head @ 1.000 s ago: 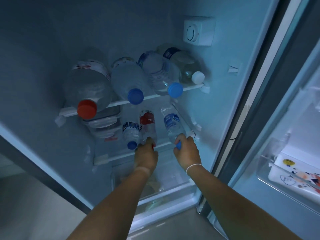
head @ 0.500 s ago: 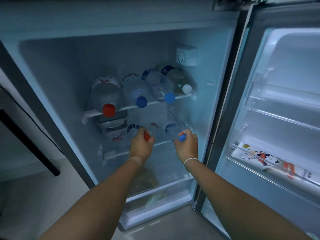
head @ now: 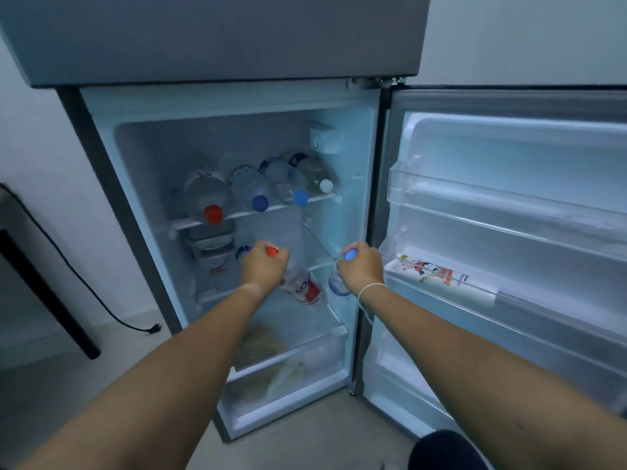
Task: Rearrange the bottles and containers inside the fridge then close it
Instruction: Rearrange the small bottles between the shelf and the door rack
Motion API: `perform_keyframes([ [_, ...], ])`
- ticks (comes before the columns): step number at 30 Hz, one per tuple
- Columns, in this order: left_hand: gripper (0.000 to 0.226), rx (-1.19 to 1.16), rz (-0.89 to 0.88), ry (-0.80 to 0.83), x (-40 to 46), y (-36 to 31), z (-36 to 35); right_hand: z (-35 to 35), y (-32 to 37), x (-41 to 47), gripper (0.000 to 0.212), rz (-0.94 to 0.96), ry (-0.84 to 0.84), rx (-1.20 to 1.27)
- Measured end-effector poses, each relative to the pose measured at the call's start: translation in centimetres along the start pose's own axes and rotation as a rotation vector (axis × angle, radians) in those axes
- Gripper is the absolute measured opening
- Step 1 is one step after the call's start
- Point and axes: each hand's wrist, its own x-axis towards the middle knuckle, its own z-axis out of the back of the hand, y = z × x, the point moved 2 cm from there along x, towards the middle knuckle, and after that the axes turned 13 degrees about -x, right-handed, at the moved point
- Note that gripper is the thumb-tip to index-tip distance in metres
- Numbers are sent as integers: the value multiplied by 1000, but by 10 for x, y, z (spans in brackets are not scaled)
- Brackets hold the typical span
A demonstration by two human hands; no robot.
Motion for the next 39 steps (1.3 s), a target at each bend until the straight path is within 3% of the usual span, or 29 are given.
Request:
perform_keyframes([
  [8, 26, -5, -10, 34, -48, -16, -4, 37, -7, -51, 16, 220, 65, -209],
  [18, 22, 1, 21, 143, -95, -14, -30, 70, -44, -95, 20, 261, 97, -390],
  [39, 19, -5, 145, 341, -98, 57, -160, 74, -174, -45, 22, -77, 108, -350],
])
